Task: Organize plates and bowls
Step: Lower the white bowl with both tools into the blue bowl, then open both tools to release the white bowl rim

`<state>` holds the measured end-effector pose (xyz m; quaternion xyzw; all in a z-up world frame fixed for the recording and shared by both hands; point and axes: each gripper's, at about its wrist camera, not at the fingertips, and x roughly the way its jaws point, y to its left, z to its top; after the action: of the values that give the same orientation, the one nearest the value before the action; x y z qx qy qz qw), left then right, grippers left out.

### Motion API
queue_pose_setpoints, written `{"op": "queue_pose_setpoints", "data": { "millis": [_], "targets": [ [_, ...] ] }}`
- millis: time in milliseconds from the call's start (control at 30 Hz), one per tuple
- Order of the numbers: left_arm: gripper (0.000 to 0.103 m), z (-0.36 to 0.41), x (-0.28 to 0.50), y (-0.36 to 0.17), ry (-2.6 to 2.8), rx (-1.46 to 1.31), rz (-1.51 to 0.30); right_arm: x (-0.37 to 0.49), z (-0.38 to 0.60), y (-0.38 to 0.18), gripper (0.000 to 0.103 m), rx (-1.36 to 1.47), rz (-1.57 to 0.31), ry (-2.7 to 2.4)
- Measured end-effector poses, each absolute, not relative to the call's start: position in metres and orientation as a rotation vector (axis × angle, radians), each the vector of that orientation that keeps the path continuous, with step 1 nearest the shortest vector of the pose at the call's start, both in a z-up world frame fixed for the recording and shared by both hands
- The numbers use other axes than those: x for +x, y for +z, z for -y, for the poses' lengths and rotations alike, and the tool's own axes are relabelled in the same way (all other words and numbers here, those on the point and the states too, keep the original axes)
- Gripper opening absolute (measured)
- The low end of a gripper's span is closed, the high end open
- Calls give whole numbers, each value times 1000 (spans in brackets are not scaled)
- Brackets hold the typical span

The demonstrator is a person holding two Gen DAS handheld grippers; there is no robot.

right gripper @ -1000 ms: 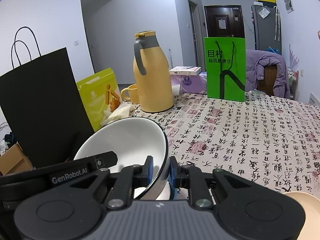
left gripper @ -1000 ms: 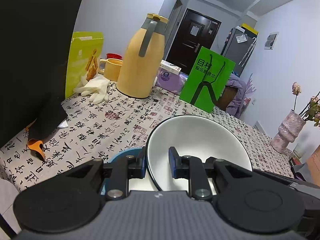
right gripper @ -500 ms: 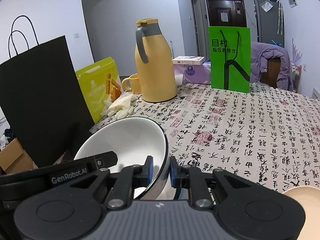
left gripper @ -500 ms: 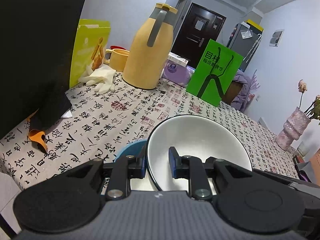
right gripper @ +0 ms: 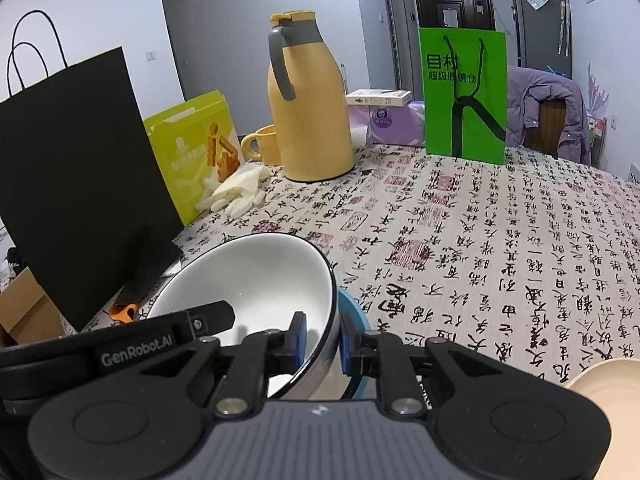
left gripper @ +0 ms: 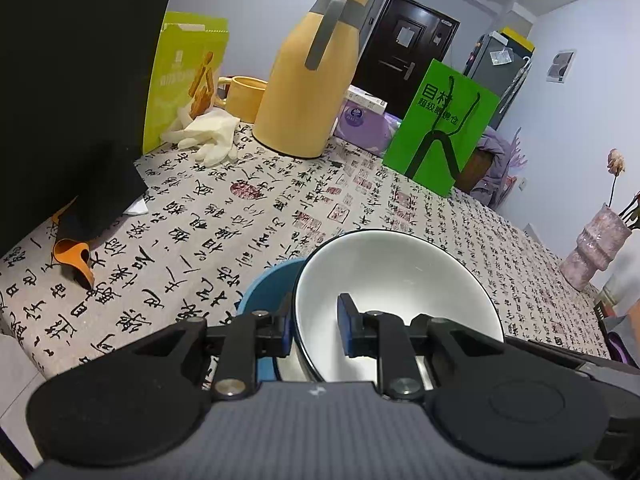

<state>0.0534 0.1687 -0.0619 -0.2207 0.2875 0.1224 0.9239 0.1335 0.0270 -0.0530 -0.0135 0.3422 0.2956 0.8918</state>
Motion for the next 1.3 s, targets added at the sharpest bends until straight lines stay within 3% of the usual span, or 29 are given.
{"op": "queue_pose_setpoints", "data": {
  "millis": [1300],
  "targets": [
    [17,-167,51,-81,275,-365,-583,128,-30,-69,17,-76,-689,628]
  ]
}}
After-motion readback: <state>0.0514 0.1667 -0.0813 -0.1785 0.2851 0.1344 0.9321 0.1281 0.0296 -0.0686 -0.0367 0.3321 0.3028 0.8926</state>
